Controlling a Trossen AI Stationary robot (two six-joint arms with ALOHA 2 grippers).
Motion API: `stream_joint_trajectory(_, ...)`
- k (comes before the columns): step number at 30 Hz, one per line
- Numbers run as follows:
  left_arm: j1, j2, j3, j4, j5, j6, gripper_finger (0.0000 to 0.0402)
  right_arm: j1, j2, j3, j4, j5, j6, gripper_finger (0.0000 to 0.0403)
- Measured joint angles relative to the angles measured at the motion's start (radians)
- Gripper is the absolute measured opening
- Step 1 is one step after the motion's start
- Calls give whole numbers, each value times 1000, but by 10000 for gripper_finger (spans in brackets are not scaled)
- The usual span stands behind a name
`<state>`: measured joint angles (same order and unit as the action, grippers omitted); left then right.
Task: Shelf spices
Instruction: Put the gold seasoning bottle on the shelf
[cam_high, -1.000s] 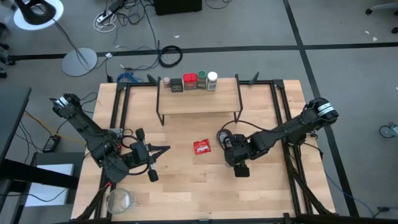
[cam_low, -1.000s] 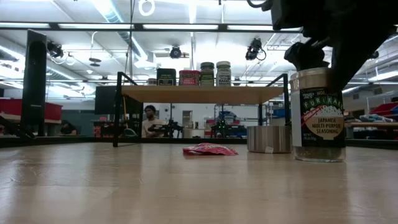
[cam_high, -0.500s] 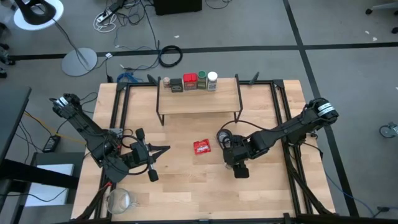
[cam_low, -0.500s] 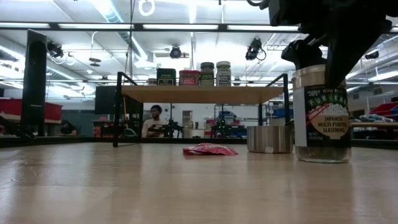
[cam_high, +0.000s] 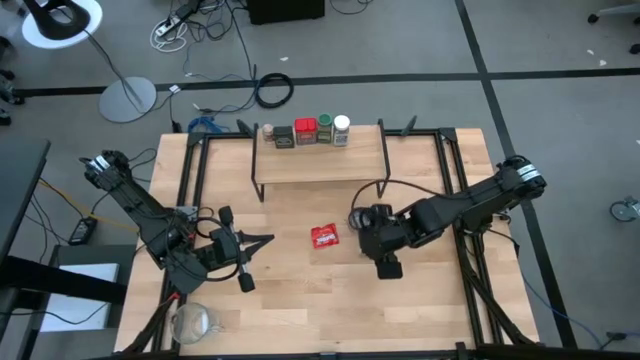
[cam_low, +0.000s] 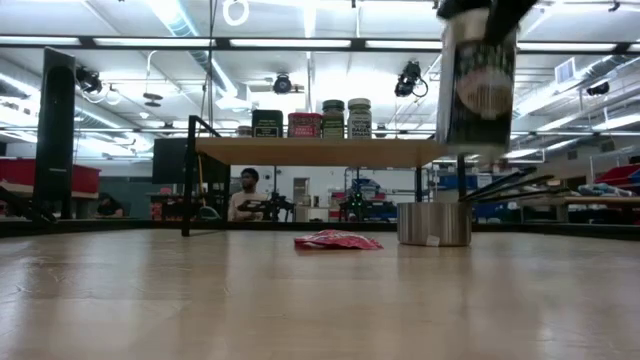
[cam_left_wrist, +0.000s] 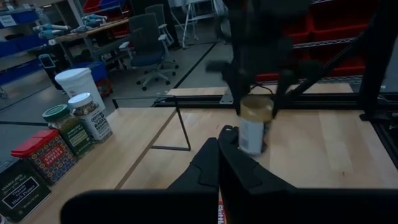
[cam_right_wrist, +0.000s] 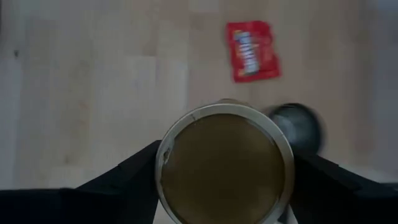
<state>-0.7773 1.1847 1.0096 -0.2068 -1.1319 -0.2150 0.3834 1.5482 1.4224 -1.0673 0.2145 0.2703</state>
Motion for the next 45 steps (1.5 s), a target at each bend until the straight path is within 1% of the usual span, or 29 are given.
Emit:
stream_joint_trajectory(3, 0, 0, 0, 1, 1, 0, 4, -10, 0, 102, -89, 53, -30, 276)
stream_joint_trajectory(6, 0, 0, 0, 3, 1, 0, 4, -31, -2, 219, -189, 129, -50, 276)
stream_joint_trajectory(10, 0, 0, 0, 4, 2, 0, 4, -75, -2, 360, -253, 183, -104, 276)
stream_joint_trajectory(15, 0, 0, 0, 4, 3, 0, 4, -160, -2, 507, -294, 202, -176, 276)
stream_joint_trajectory(20, 0, 0, 0, 5, 4, 0, 4, -287, -2, 627, -349, 198, -246, 276)
stream_joint_trajectory(26, 0, 0, 0, 5, 4, 0, 4, -470, -2, 709, -368, 80, -326, 276)
stream_joint_trajectory(35, 0, 0, 0, 4, 4, 0, 4, -720, 5, 749, -411, -65, -453, 276)
stream_joint_trajectory(40, 12, 0, 0, 4, 4, 0, 4, -836, 5, 749, -402, -133, -525, 276)
stream_joint_trajectory(45, 23, 0, 0, 1, 10, -3, 4, -912, 5, 749, -362, -186, -588, 276)
